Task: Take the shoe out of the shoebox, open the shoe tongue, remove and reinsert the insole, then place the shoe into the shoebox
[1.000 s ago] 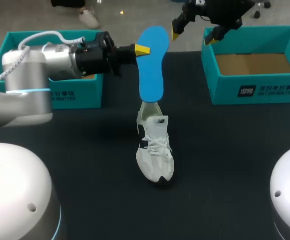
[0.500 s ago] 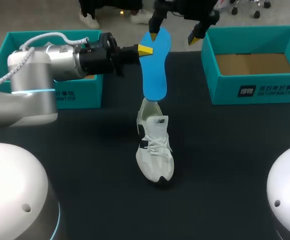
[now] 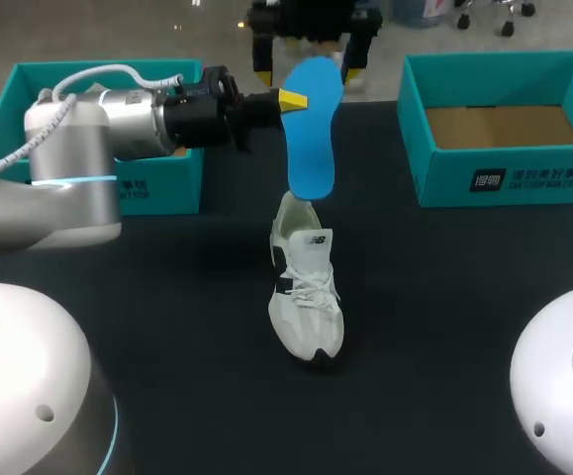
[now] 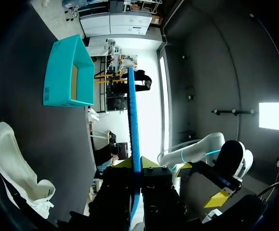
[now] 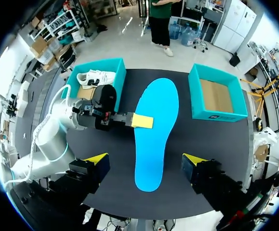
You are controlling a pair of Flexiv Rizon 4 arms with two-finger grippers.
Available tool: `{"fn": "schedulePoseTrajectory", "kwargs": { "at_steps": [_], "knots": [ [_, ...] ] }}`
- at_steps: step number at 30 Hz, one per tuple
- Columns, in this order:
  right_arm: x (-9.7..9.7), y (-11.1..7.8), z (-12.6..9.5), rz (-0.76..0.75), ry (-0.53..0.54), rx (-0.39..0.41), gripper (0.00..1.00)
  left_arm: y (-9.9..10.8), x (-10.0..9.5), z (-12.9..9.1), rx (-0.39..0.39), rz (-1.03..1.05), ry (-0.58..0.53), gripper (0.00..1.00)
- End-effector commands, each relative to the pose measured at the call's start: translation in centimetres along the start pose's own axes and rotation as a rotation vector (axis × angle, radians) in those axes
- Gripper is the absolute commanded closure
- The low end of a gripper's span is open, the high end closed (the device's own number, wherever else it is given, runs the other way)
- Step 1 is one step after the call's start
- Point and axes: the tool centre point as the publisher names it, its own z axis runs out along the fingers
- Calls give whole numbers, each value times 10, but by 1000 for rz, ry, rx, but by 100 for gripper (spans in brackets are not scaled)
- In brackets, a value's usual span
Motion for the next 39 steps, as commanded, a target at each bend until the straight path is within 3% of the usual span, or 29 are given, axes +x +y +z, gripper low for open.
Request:
{"fn": "schedulePoseTrajectory", "kwargs": {
  "at_steps": [1, 31, 39],
  "knots": [
    [4, 9, 3, 22, -122, 37, 0, 2, -1, -1, -1, 1, 1, 100],
    [3, 13, 3, 71, -114, 39, 0, 6, 0, -4, -8, 4, 6, 100],
    [-1, 23, 0, 231, 182, -29, 0, 8, 0, -8, -3, 7, 5, 100]
  ]
}}
